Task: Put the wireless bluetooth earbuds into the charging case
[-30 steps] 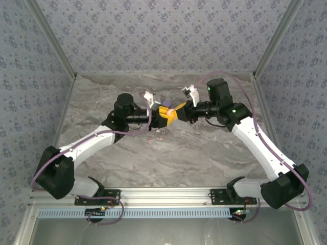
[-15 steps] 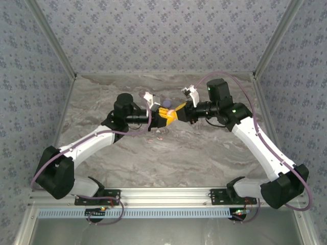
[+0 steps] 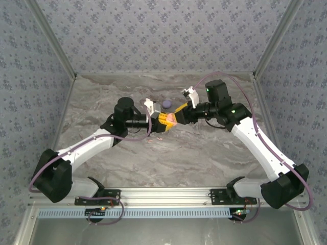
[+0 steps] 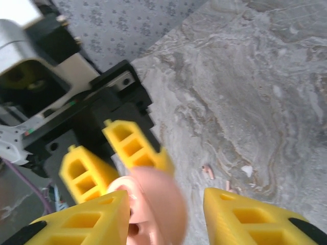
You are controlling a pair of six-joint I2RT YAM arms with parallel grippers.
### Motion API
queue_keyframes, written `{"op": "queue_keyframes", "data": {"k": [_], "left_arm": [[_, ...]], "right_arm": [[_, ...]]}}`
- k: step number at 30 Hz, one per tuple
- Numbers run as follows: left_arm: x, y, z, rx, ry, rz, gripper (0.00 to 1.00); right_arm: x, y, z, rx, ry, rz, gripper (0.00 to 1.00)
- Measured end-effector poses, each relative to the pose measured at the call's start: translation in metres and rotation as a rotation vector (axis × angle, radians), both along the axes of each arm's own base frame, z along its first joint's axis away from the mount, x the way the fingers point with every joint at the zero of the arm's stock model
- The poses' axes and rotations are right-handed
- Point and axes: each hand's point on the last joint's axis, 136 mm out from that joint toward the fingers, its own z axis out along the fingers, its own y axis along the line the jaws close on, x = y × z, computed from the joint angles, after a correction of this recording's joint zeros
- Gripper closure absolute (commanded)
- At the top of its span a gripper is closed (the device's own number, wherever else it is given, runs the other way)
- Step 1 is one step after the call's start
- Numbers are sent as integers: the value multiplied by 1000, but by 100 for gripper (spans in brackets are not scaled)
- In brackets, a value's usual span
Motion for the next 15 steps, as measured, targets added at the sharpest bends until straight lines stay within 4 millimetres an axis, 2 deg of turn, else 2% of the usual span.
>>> {"op": "queue_keyframes", "data": {"k": [9,15], "left_arm": [[1,1,0,8,-21,14,90],[18,3,-3,24,-11,115,88]], "right_arm": [[6,-4,-3,-23,-8,-39,49],[15,-12,-4,-54,-25,-108,41]]}}
